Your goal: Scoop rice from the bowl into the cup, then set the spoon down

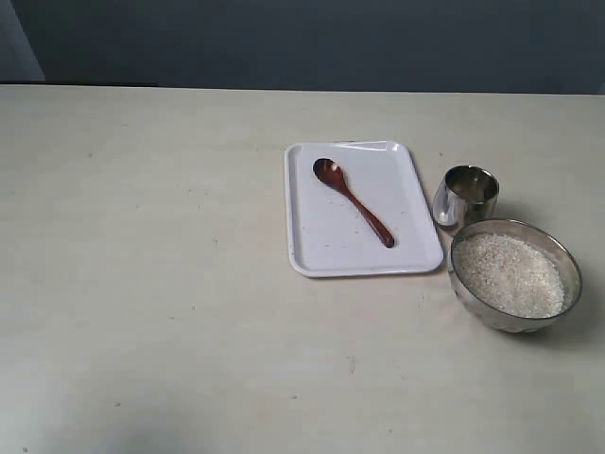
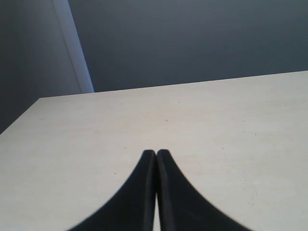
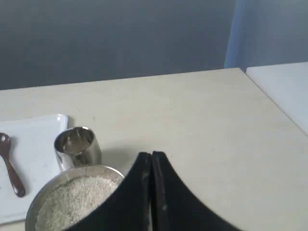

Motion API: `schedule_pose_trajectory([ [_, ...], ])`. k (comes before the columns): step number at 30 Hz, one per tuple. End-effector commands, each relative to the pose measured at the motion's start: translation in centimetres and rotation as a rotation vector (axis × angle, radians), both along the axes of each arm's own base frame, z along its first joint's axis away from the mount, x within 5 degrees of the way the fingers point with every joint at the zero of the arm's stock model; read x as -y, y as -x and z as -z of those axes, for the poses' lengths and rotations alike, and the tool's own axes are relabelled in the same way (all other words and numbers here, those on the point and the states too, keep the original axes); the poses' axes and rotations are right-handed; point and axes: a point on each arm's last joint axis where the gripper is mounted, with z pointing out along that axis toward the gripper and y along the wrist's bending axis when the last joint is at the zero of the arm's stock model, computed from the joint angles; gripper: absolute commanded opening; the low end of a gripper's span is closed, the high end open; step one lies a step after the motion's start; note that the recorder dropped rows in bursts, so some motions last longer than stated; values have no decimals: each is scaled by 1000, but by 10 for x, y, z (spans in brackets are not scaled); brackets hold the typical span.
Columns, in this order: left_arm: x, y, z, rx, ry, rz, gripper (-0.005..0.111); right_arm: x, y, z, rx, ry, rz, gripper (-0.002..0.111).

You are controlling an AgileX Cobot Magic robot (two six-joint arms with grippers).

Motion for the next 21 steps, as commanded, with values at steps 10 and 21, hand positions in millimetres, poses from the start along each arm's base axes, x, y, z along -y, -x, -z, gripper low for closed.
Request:
schedule_pose_trajectory([
  [10, 0, 0, -2, 12, 9, 0, 0, 1, 10, 55, 66, -2, 6, -1],
  [21, 0, 0, -2, 12, 9, 0, 0, 1, 11, 86, 37, -44, 54, -1],
])
